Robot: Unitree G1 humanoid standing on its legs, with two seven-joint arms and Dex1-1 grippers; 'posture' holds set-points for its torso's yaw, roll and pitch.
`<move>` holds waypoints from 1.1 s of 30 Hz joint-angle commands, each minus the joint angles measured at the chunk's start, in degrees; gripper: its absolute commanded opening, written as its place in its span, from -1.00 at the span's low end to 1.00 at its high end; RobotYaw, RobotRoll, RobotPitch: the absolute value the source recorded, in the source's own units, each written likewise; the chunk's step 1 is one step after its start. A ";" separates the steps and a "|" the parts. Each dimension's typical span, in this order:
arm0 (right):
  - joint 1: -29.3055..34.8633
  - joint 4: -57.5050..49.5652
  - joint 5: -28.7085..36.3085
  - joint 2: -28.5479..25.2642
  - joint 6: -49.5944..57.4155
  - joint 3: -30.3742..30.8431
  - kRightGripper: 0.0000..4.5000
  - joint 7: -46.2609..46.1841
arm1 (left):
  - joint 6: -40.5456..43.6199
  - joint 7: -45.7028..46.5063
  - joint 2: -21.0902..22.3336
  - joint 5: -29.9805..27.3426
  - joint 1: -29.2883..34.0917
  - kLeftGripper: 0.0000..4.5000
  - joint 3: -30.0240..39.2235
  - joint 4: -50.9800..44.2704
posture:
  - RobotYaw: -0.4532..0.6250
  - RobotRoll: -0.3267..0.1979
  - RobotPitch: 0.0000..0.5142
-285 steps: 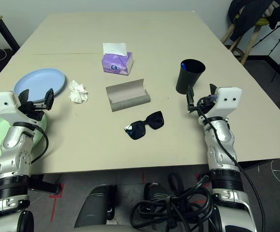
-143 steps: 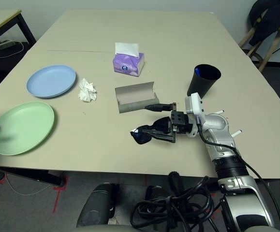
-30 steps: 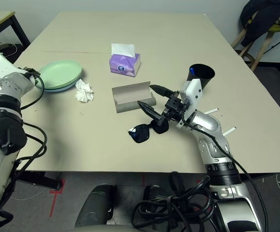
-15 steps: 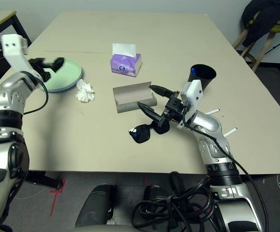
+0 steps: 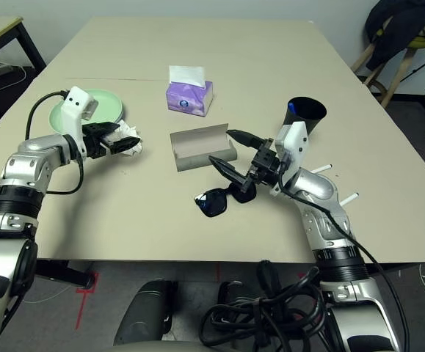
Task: Organize and tidy the items on the table.
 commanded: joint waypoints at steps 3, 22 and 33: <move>1.10 -1.14 0.00 -0.62 -0.30 -0.12 1.00 0.03 | -1.46 1.80 -1.39 4.06 -1.36 0.98 -2.06 5.85 | 0.08 0.25 -0.62; 1.39 -1.83 -0.06 -0.15 -0.15 0.33 1.00 -0.49 | -0.73 3.77 -2.68 4.53 -2.62 -0.99 0.42 6.39 | 0.09 0.25 -0.63; 1.06 -2.98 -0.05 0.11 1.02 0.57 1.00 -1.38 | 15.69 2.96 -0.99 -3.03 2.72 -0.99 6.52 -16.51 | 0.11 0.25 -0.64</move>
